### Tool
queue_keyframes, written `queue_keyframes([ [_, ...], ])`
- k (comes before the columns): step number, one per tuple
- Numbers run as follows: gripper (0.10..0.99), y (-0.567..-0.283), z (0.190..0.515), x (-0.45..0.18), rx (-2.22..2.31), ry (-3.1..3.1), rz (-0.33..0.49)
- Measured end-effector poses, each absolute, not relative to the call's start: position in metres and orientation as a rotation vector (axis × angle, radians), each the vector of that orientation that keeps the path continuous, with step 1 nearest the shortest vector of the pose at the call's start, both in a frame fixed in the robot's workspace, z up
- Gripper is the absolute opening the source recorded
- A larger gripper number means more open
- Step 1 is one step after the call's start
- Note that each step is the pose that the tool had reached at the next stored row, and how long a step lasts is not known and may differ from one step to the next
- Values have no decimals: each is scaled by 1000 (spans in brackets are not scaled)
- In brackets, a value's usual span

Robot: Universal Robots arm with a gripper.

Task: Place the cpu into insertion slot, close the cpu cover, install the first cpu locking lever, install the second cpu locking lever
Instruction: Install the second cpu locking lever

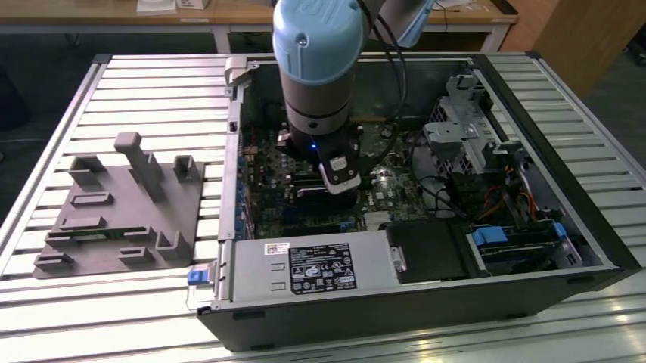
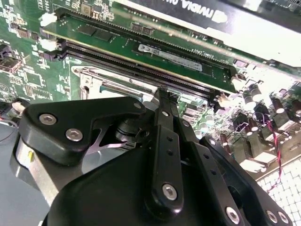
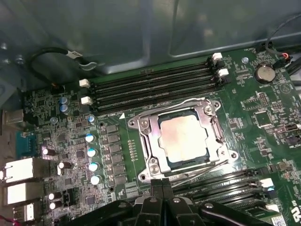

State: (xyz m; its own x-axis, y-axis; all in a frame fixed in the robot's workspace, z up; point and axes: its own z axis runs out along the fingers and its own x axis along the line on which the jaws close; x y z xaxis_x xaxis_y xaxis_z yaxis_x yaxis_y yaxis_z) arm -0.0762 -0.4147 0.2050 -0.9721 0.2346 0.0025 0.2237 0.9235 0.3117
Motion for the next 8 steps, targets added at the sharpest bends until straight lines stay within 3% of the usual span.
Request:
queue_keyframes([
  [8,106,-415,197,-82,362,3040,563],
])
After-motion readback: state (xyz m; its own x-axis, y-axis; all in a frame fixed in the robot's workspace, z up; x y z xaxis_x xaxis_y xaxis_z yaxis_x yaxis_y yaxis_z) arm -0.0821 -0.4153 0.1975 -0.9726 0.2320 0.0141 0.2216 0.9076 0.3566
